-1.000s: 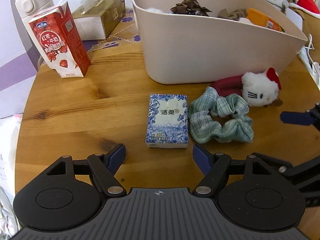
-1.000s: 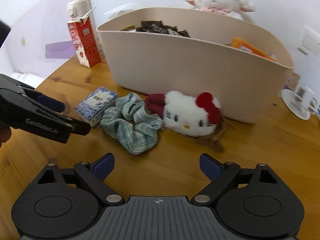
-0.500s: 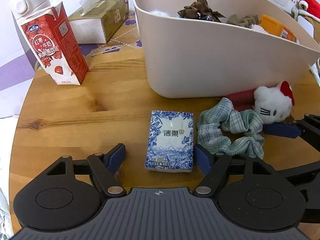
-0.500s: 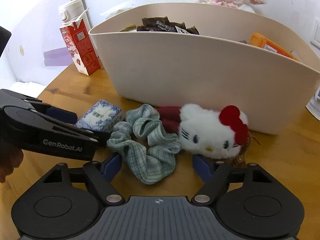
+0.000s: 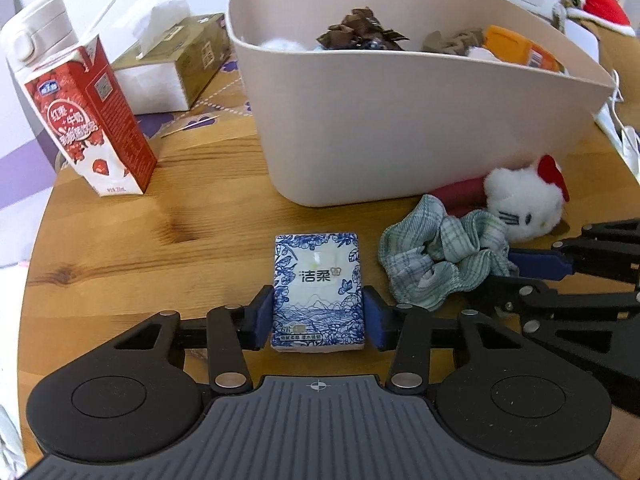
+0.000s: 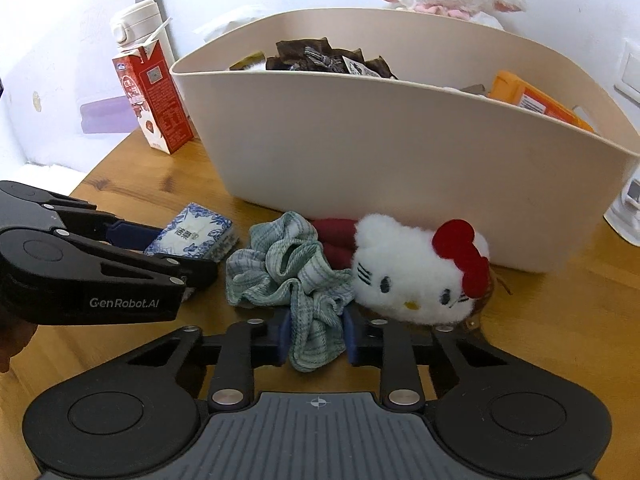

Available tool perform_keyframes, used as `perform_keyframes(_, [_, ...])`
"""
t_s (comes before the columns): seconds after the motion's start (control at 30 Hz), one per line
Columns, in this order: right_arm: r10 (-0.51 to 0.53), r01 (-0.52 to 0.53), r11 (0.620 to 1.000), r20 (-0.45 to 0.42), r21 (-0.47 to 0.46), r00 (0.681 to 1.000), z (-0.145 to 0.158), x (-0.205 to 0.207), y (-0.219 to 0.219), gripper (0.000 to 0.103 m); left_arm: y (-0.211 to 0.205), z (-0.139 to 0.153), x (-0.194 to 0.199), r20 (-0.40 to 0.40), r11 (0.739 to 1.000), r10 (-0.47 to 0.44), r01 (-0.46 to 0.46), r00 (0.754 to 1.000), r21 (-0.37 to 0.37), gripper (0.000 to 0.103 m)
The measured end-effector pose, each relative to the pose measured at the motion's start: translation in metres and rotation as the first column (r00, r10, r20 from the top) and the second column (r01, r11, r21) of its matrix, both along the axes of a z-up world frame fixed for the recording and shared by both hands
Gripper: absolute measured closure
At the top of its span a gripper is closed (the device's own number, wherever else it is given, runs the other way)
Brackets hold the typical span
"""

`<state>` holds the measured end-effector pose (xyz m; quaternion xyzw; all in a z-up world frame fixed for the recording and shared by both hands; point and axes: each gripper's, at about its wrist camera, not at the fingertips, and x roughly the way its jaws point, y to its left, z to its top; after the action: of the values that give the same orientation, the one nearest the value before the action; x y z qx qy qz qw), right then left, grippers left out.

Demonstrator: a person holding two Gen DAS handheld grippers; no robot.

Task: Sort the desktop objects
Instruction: 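Grasp the blue-and-white tissue pack with the left gripper while the right grasps the green plaid scrunchie, then carry the tissue pack and scrunchie into the basket and open both grippers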

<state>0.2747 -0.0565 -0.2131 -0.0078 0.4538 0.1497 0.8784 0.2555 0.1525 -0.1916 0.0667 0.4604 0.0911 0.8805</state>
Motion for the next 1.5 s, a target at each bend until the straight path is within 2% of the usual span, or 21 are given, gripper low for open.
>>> perform_keyframes(0.13, [-0.009, 0.009, 1.000, -0.008, 0.001, 1.000, 0.001, -0.007, -0.005, 0.082, -0.002, 0.000, -0.007, -0.013, 0.999, -0.028, 0.028, 1.000, 0.026, 0.057])
perform_keyframes(0.57, [-0.058, 0.058, 0.998, 0.002, -0.009, 0.998, 0.017, -0.040, -0.024, 0.082, 0.001, 0.007, -0.044, -0.023, 0.998, -0.054, 0.054, 0.998, 0.031, 0.057])
perform_keyframes(1.1, [-0.102, 0.104, 0.995, 0.087, -0.012, 0.991, 0.068, -0.093, -0.053, 0.082, -0.023, 0.043, -0.079, 0.054, 0.989, -0.138, 0.136, 0.989, 0.050, 0.057])
perform_keyframes(1.5, [-0.160, 0.163, 0.987, 0.185, -0.002, 0.970, 0.108, -0.104, -0.085, 0.082, -0.038, 0.083, -0.076, 0.141, 0.983, -0.173, 0.162, 0.975, 0.084, 0.057])
